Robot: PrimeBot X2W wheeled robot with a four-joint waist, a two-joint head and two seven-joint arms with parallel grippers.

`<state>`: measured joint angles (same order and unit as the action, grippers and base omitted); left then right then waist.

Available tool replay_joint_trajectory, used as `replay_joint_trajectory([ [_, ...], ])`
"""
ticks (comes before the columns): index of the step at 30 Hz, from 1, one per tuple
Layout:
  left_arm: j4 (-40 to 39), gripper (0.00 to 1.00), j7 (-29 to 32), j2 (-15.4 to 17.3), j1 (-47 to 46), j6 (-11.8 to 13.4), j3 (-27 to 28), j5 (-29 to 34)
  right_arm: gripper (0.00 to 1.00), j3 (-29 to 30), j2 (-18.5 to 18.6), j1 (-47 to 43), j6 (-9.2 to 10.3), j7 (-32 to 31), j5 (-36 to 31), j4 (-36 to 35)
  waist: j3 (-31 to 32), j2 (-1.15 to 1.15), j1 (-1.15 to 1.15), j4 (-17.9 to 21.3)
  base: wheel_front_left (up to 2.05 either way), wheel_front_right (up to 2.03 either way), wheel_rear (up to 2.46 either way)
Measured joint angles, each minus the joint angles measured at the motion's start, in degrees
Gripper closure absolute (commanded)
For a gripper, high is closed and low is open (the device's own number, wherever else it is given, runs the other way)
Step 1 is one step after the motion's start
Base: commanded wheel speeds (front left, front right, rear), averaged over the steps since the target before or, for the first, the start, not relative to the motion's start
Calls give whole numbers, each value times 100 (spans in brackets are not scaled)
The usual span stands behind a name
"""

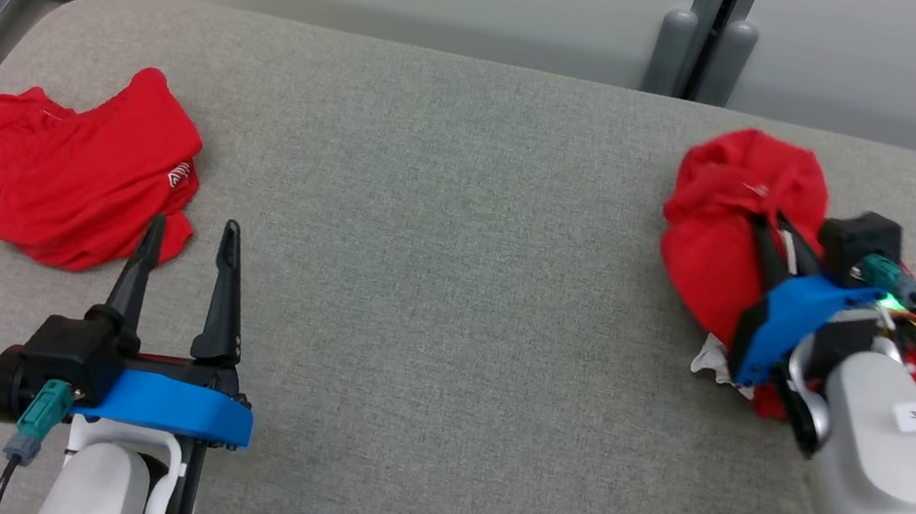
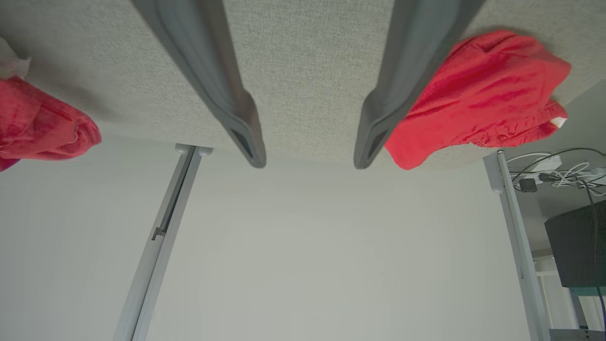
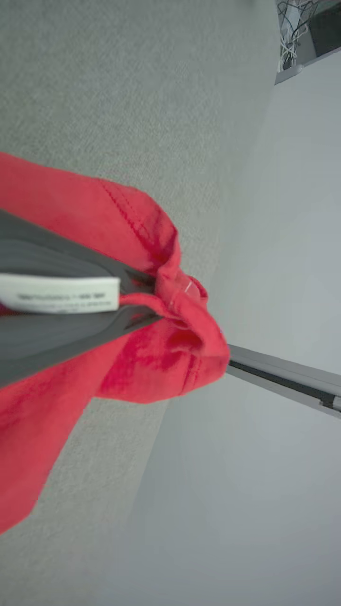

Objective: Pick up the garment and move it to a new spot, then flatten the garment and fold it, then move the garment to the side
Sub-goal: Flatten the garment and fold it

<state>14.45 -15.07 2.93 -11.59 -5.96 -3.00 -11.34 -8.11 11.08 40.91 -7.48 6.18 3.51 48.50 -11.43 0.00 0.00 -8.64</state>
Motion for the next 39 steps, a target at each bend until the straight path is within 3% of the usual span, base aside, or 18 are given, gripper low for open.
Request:
replay_joint_trajectory([
  [11,-56,0,0,-1,90,12,79,29,100,-1333,-727,62,0,510,93,-536,159,0,0,-84,0,0,0],
  [20,-60,0,0,0,142,33,76,15,100,-3131,-828,-742,0,538,974,-1085,163,0,0,-168,0,0,0],
  [24,-46,0,1,1,141,41,70,-10,100,-3640,-815,-1051,0,448,1323,-1220,166,0,0,-166,0,0,0],
  [26,-45,0,0,0,142,56,68,-20,25,-3872,-824,-1183,0,441,1390,-1229,174,0,0,-142,0,0,0],
  [27,-45,0,1,1,142,58,66,-21,0,-3936,-824,-1233,0,442,1408,-1226,177,0,0,-129,0,0,0],
  [34,-51,0,0,0,194,64,107,-14,0,-3542,-824,-1269,0,709,1324,-1258,224,0,0,27,0,0,0],
  [39,-67,0,0,0,236,62,197,42,0,-2611,-827,-1358,0,837,985,-1502,290,0,0,167,0,0,0],
])
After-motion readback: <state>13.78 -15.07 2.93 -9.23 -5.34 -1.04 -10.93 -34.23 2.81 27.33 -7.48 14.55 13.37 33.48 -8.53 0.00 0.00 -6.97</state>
